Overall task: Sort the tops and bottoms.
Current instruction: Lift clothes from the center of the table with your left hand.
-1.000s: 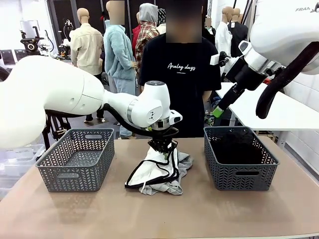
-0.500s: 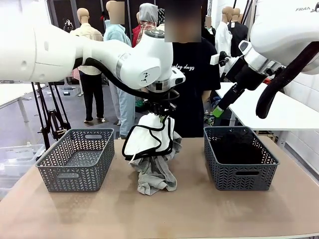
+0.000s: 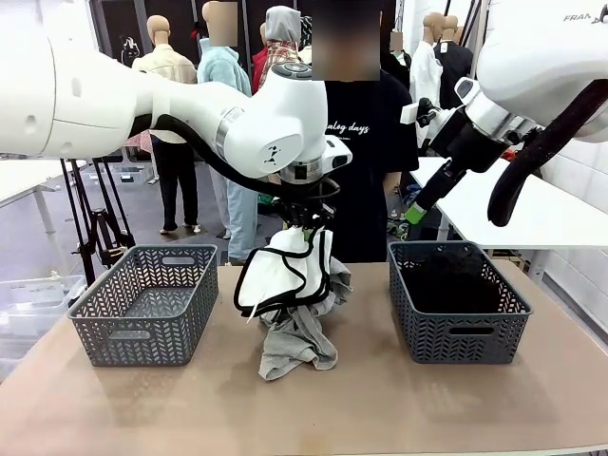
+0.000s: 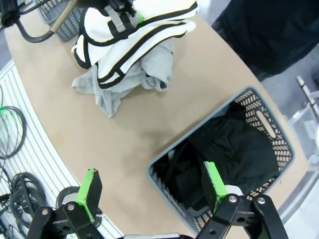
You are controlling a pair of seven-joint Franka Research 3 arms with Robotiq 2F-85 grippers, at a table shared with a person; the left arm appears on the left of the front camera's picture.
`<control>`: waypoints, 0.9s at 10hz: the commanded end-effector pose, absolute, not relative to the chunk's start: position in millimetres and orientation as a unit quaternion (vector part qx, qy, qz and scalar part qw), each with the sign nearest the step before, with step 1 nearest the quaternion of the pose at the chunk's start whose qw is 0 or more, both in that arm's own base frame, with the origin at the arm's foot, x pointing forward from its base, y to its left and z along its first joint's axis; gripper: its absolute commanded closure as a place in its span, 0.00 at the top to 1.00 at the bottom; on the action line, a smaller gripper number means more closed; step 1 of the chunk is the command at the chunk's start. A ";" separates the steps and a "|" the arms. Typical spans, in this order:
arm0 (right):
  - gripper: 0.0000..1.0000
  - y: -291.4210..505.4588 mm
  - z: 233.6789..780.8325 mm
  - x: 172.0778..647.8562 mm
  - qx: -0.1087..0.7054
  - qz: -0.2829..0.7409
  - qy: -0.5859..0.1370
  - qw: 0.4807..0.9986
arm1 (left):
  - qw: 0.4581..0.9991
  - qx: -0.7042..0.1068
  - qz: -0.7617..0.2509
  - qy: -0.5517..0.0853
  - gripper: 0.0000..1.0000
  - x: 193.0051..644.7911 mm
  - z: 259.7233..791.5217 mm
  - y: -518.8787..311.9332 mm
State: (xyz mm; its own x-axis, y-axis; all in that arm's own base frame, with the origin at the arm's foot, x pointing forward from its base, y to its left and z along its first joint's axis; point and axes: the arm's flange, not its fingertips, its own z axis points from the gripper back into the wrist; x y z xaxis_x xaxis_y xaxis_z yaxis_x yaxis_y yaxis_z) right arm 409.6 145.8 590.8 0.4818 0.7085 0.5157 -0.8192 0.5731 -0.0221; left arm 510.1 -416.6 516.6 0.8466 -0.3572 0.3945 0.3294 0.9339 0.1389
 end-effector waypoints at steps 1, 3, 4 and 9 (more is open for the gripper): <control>1.00 145.6 591.0 411.2 0.110 0.451 -0.243 0.852 | 0.948 0.055 -0.180 -0.258 0.00 497.7 538.6 -409.2; 1.00 145.6 591.0 411.2 0.110 0.451 -0.243 0.852 | 0.938 0.093 -0.199 -0.267 0.00 490.3 563.1 -411.1; 1.00 145.6 591.0 411.2 0.110 0.451 -0.243 0.852 | 0.944 0.077 -0.230 -0.224 0.00 487.0 566.5 -410.9; 1.00 145.6 591.0 411.2 0.110 0.451 -0.243 0.852 | 0.937 0.098 -0.225 -0.250 0.00 478.4 600.4 -404.7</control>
